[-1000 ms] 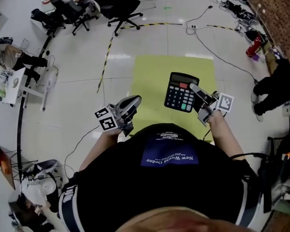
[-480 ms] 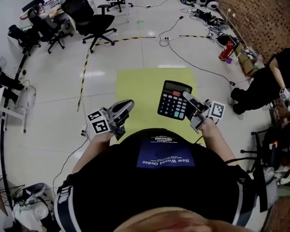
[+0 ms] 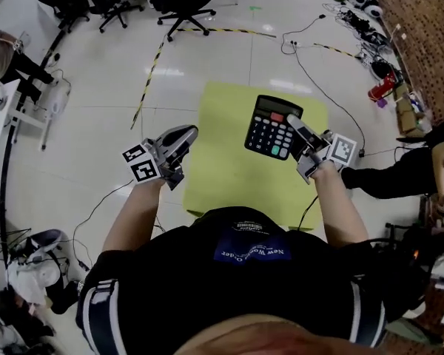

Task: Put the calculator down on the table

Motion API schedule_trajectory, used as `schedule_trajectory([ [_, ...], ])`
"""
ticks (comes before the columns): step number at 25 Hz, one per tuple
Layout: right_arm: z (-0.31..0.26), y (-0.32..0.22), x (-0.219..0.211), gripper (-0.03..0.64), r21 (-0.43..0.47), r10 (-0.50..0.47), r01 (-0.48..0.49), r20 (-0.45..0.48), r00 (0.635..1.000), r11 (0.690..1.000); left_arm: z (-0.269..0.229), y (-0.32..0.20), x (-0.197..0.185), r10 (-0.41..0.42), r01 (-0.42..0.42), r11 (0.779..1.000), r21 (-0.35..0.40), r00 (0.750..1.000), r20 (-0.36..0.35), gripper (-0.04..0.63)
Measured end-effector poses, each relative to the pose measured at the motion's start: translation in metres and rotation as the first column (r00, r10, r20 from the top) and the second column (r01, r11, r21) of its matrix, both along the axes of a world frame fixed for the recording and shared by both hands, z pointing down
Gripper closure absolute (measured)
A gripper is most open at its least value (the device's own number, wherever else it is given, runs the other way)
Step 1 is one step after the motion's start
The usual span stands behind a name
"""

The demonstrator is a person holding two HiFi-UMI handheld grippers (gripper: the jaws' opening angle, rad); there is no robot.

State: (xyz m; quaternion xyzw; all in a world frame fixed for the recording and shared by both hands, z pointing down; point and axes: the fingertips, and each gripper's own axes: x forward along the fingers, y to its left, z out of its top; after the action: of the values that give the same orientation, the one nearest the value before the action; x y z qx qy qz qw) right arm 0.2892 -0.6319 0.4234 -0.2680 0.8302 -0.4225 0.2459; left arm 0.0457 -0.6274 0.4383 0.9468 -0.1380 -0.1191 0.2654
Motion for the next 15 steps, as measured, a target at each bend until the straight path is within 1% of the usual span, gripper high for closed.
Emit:
schedule_trajectory([
  [3, 0.018, -0.066, -0.029, 0.499, 0.024, -0.030, 0.030, -0.019, 0.999, 0.999, 0.026, -0.029, -0.021, -0.037, 0.037, 0.999, -0.024, 0.999, 0.014, 0.589],
  [6, 0.059, -0.131, -0.050, 0.499, 0.020, -0.036, 0.037, -0.043, 0.998, 0.999, 0.068, -0.051, -0.031, -0.046, 0.047, 0.998, -0.045, 0.999, 0.015, 0.589],
  [10, 0.128, -0.215, -0.083, 0.499, -0.050, -0.036, 0.032, -0.080, 0.996, 0.998, 0.117, -0.083, -0.053, -0.063, 0.063, 0.995, -0.072, 0.998, 0.008, 0.589],
  [15, 0.212, -0.281, -0.107, 0.499, -0.171, -0.027, 0.001, -0.147, 0.989, 0.985, 0.160, -0.114, -0.068, -0.068, 0.063, 0.990, -0.123, 0.997, -0.035, 0.589],
])
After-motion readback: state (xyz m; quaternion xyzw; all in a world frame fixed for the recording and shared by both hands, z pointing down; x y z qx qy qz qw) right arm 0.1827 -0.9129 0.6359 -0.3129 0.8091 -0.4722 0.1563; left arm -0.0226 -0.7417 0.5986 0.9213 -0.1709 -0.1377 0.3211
